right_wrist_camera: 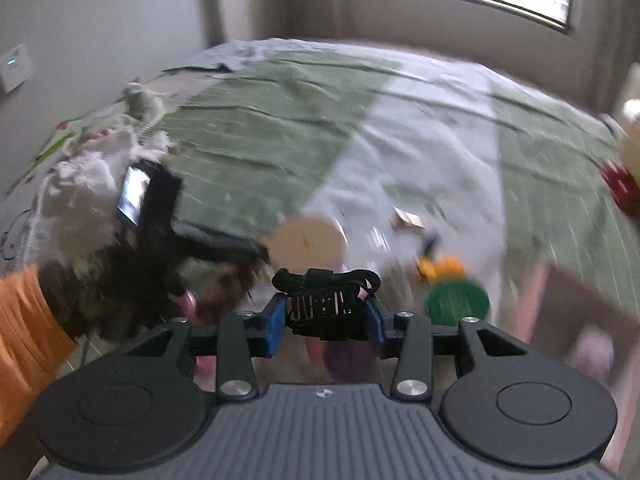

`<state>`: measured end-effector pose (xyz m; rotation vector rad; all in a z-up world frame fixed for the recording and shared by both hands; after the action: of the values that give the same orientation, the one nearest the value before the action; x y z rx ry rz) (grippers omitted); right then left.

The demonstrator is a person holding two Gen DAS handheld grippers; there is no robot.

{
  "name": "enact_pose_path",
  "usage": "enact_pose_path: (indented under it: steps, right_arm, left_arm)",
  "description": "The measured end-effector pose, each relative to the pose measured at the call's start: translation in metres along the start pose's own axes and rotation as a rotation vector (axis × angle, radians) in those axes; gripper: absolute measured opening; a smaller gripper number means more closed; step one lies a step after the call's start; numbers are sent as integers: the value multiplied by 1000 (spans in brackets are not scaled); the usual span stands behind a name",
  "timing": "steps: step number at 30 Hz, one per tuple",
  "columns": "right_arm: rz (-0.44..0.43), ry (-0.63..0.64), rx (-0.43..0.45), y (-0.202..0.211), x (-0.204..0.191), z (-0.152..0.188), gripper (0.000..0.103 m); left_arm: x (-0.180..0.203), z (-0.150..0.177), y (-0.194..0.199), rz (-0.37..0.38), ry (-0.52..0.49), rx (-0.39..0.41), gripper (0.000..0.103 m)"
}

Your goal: Organize soft objects

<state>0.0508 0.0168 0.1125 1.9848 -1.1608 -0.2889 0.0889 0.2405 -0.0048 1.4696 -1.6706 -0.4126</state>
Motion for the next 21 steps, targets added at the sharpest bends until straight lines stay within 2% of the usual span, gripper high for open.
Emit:
enact_pose_path:
  steps: [5, 7, 10, 13, 16, 17, 18, 21]
  right_arm:
    - [-4, 15, -17, 14, -7, 58, 41]
    - [13, 27, -16, 14, -8, 76, 41]
    - [27, 3, -54, 7, -3, 102, 41]
    - [44, -42, -74, -5, 3, 119, 41]
    - [0, -82, -101, -16, 8, 129, 44]
    - [2, -88, -112, -19, 9, 132, 49]
    - [21, -97, -120, -21, 10, 134, 56]
    - [68, -100, -89, -12, 7, 142, 58]
  left_arm:
    - [20, 34, 22, 18, 5, -59, 23]
    - [19, 45, 33, 40, 70, -50, 22]
    - [12, 61, 48, 81, 234, -9, 21]
    - [16, 73, 59, 104, 311, 23, 21]
    - [29, 87, 67, 74, 294, 39, 20]
    - [33, 91, 70, 58, 278, 42, 20]
    - [37, 95, 72, 46, 261, 42, 20]
    - [45, 104, 78, -3, 180, 21, 20]
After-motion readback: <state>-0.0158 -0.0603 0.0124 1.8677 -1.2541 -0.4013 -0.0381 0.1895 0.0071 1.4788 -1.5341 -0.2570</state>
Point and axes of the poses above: each gripper's, at about its wrist camera, not at the fingertips, and y roughly against the way its jaws point, x to its right, z to its underside, the point moved 5 cm from there along -y, roughly the way its jaws point, and after that the axes turned 15 degrees about z, right-handed, at the moved point
